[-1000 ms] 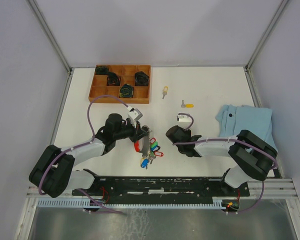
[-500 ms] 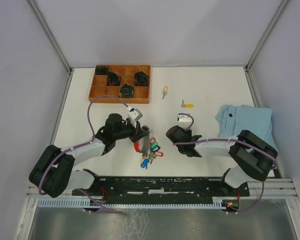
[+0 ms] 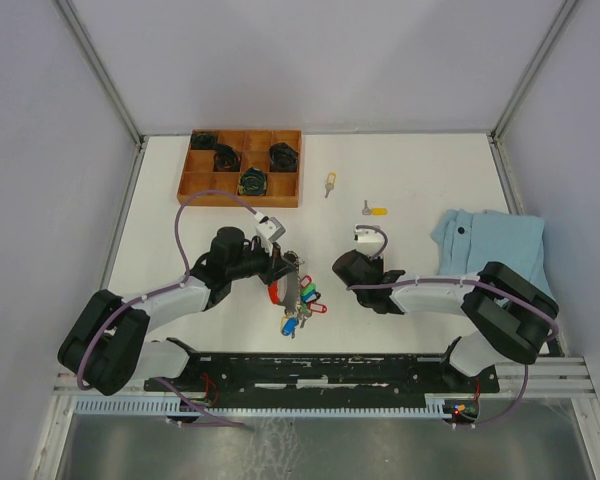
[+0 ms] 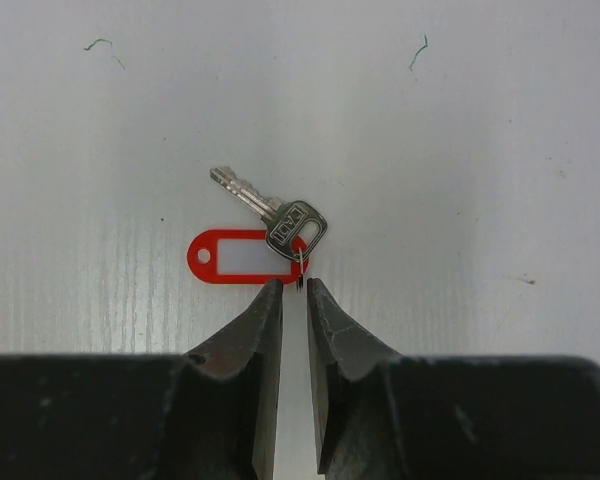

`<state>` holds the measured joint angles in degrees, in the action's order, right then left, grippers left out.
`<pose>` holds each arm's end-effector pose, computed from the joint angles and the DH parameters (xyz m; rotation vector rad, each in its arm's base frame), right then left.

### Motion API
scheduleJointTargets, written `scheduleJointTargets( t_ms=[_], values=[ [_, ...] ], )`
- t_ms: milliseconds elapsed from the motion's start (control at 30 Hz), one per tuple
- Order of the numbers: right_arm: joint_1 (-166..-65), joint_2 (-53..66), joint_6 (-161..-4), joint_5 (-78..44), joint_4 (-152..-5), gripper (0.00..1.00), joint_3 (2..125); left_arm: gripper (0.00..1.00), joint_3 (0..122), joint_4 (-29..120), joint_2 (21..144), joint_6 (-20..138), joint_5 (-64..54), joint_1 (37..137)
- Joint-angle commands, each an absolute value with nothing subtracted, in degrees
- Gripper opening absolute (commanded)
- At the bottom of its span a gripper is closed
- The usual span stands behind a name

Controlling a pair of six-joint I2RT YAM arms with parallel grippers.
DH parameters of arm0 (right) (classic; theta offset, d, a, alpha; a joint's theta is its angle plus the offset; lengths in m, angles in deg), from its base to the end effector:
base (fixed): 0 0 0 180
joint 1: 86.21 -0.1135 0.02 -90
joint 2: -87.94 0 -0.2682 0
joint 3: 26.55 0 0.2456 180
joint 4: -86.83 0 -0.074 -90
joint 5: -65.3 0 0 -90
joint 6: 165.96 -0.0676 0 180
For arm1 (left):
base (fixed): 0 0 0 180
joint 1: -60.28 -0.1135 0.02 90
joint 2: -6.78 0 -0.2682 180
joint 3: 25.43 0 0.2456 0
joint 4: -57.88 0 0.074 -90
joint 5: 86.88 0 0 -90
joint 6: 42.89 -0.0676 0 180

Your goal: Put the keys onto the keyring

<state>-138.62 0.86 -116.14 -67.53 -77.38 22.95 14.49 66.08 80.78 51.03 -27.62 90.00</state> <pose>0.2040 0.1896 0.1324 0.0492 2.2003 -0.0692 0.2159 -0.1630 0.1760 0.7992 1.9135 -0.9081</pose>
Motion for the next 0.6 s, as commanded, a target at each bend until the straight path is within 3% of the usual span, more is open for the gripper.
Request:
scheduleJointTargets(
  t_ms=[0, 567],
  values=[
    [-138.4, 0.0, -115.5, -70.2, -79.6, 0.23, 24.5, 0.03, 17.0, 67.3, 80.3, 49.0, -29.7, 90.2],
    [-137.2, -2.0, -114.1, -69.7, -83.5, 0.18, 23.1, 0.03, 17.1, 67.3, 80.4, 49.0, -29.8, 90.2]
  ],
)
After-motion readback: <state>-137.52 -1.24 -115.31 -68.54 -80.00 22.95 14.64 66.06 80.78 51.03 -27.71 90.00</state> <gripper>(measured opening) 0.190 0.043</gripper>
